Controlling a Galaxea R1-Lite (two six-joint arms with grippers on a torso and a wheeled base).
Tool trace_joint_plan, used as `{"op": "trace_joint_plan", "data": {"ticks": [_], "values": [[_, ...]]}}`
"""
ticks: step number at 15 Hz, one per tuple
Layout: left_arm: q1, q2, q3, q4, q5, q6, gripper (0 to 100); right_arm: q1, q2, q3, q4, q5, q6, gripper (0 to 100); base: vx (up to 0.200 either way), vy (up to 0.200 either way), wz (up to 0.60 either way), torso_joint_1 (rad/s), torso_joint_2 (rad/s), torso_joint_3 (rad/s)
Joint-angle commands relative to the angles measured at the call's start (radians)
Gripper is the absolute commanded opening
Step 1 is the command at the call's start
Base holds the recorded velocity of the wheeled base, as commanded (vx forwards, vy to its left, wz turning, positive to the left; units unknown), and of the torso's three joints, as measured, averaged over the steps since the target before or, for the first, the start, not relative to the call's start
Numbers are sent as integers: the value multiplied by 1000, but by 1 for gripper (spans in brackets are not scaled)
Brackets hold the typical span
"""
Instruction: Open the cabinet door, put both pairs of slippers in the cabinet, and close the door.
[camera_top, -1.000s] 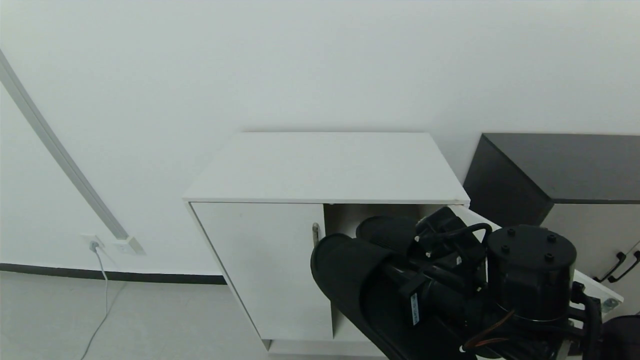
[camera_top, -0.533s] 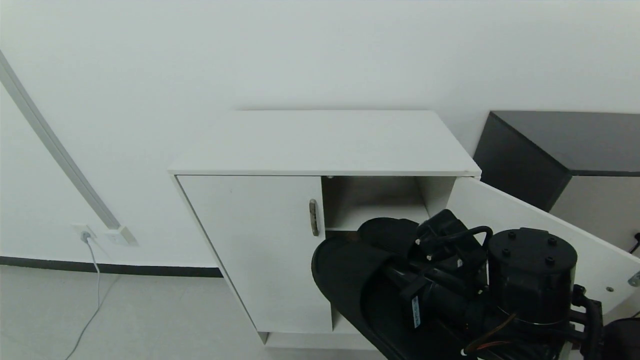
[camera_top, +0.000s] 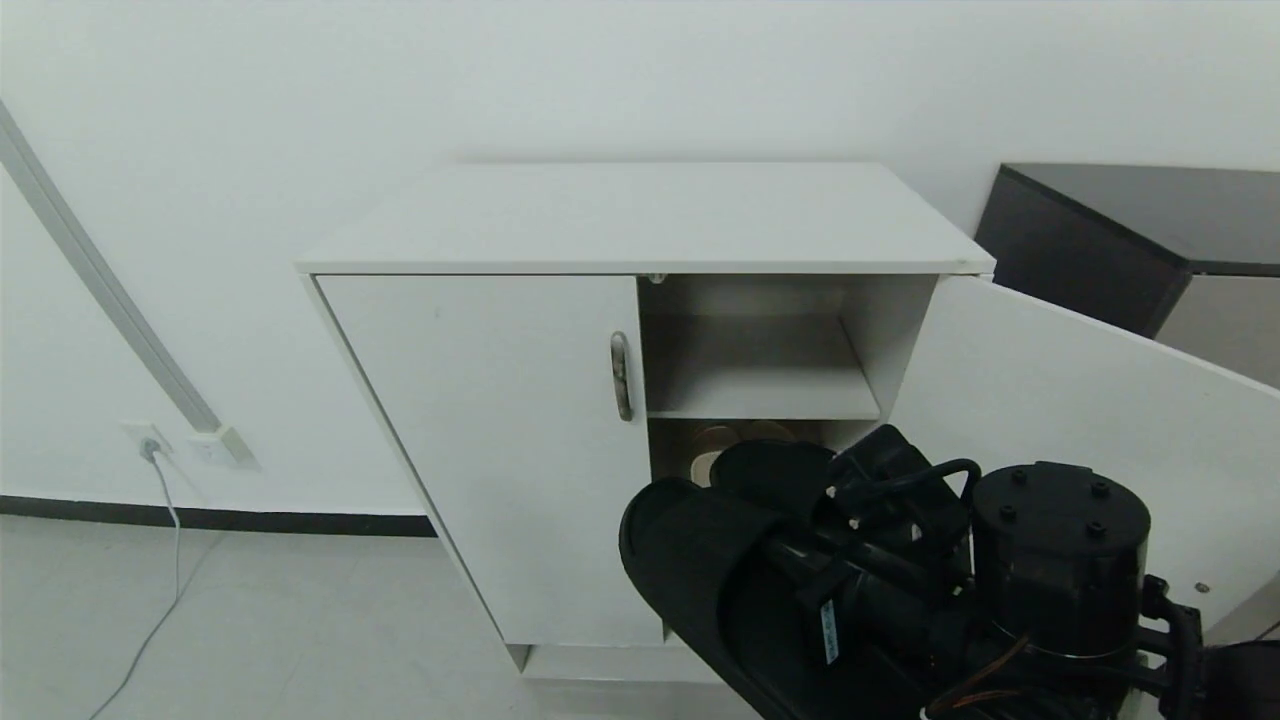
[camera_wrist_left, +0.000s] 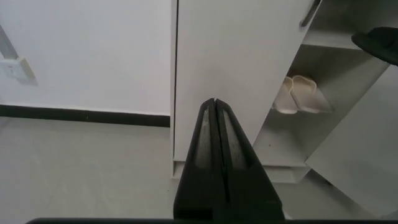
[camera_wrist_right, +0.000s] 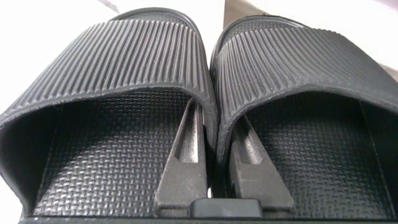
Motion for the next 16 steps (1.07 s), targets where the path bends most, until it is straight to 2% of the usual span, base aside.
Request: {"op": "trace_joint_plan", "data": {"ticks": [1, 7, 12, 16], "values": [[0, 2, 1, 0, 0, 0, 0, 4, 5, 6, 0, 0, 0, 0, 0, 0, 0, -134, 481, 330], [0, 0, 0, 0, 0, 0, 0, 7, 5, 7, 0, 0, 0, 0, 0, 0, 0, -109, 457, 347], [0, 0, 0, 0, 0, -2, 0, 7, 5, 12, -9, 0, -8, 0, 0, 0, 0, -38, 429, 385], [0, 0, 0, 0, 0, -2, 0, 7, 6, 18, -20, 0, -19, 0, 0, 0, 0, 2, 92, 87]]}}
